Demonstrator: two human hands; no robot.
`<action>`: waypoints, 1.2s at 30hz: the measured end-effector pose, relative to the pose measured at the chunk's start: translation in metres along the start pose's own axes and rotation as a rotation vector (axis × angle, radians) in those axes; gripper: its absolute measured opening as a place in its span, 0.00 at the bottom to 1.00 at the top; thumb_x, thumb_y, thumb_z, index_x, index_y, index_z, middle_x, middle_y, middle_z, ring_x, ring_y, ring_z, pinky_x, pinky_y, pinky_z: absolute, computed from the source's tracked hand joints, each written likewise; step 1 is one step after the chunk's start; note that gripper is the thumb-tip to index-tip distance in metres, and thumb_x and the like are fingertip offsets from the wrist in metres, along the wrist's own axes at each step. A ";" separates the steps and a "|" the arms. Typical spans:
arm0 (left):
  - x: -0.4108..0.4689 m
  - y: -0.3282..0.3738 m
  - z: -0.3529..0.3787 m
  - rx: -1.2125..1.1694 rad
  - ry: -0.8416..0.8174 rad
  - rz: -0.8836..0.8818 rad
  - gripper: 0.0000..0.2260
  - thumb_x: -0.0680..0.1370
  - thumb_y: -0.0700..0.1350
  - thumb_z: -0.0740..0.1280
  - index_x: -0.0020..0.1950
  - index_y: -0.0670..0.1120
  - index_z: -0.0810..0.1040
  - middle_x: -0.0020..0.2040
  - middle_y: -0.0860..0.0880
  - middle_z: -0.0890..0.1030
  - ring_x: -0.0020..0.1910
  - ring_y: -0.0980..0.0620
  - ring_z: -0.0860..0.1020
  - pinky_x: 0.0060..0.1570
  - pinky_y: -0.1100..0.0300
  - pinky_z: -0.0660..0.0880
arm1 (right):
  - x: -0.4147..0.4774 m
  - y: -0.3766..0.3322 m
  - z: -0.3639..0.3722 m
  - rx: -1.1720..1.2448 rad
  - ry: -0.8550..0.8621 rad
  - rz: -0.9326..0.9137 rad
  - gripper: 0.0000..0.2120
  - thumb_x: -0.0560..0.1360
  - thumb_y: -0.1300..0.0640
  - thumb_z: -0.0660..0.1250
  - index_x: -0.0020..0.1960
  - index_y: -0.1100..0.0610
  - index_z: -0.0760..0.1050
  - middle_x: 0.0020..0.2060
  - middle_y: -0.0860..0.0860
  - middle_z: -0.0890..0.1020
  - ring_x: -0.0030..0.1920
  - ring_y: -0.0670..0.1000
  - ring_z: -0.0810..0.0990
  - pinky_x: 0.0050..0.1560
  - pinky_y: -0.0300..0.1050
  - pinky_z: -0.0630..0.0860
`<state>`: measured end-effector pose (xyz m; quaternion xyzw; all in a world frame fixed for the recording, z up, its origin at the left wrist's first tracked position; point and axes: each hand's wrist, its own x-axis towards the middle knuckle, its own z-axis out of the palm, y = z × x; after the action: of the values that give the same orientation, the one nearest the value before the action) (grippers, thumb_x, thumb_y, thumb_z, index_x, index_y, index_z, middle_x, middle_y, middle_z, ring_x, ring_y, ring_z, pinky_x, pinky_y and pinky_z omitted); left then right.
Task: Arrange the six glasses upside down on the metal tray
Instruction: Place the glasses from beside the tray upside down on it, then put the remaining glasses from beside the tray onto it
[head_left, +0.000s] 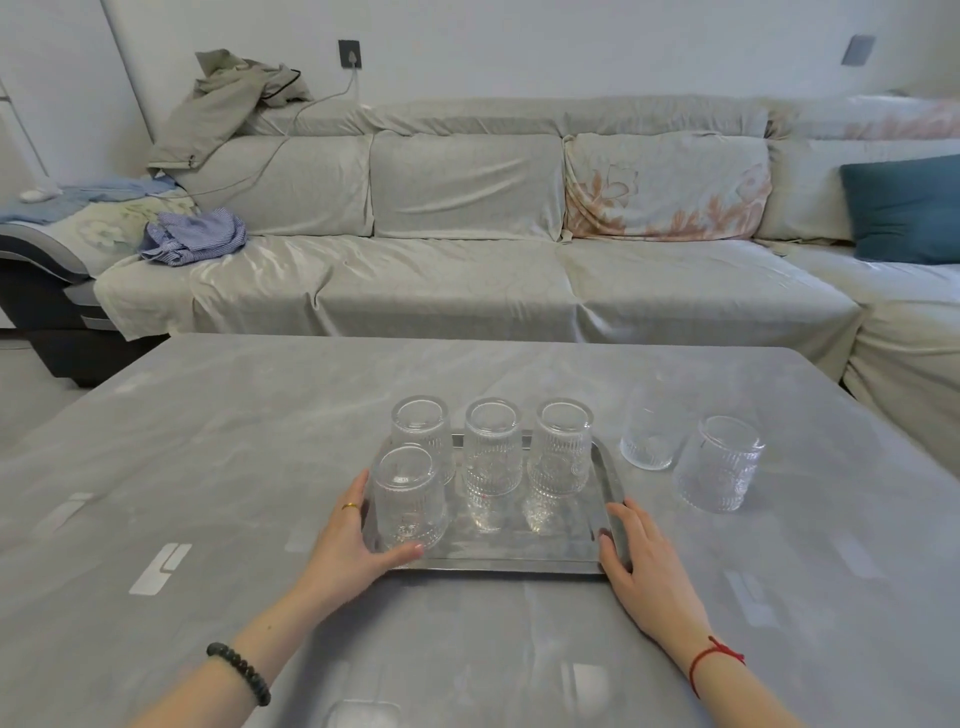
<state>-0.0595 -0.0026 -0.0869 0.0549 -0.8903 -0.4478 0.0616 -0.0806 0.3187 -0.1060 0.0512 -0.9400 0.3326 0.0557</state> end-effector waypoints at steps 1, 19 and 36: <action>-0.004 -0.005 0.000 0.058 -0.017 0.003 0.52 0.56 0.60 0.77 0.73 0.50 0.55 0.69 0.55 0.65 0.69 0.54 0.65 0.68 0.58 0.62 | -0.001 0.001 -0.001 0.014 0.005 -0.006 0.19 0.77 0.50 0.57 0.66 0.51 0.63 0.71 0.51 0.63 0.70 0.52 0.62 0.70 0.47 0.61; -0.019 -0.005 0.009 0.332 0.061 0.083 0.42 0.62 0.62 0.73 0.70 0.49 0.61 0.68 0.50 0.72 0.67 0.48 0.68 0.68 0.48 0.64 | 0.046 0.043 -0.085 0.322 0.492 0.234 0.38 0.67 0.58 0.71 0.70 0.54 0.54 0.69 0.56 0.62 0.67 0.55 0.63 0.65 0.48 0.61; -0.019 -0.007 0.009 0.367 0.086 0.089 0.44 0.59 0.69 0.69 0.70 0.53 0.60 0.68 0.54 0.72 0.65 0.51 0.69 0.66 0.52 0.66 | 0.071 0.046 -0.083 0.426 0.446 0.327 0.37 0.60 0.55 0.78 0.64 0.56 0.63 0.63 0.55 0.72 0.63 0.56 0.70 0.61 0.48 0.67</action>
<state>-0.0421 0.0034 -0.0990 0.0449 -0.9551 -0.2723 0.1082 -0.1511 0.4025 -0.0603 -0.1634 -0.8101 0.5287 0.1937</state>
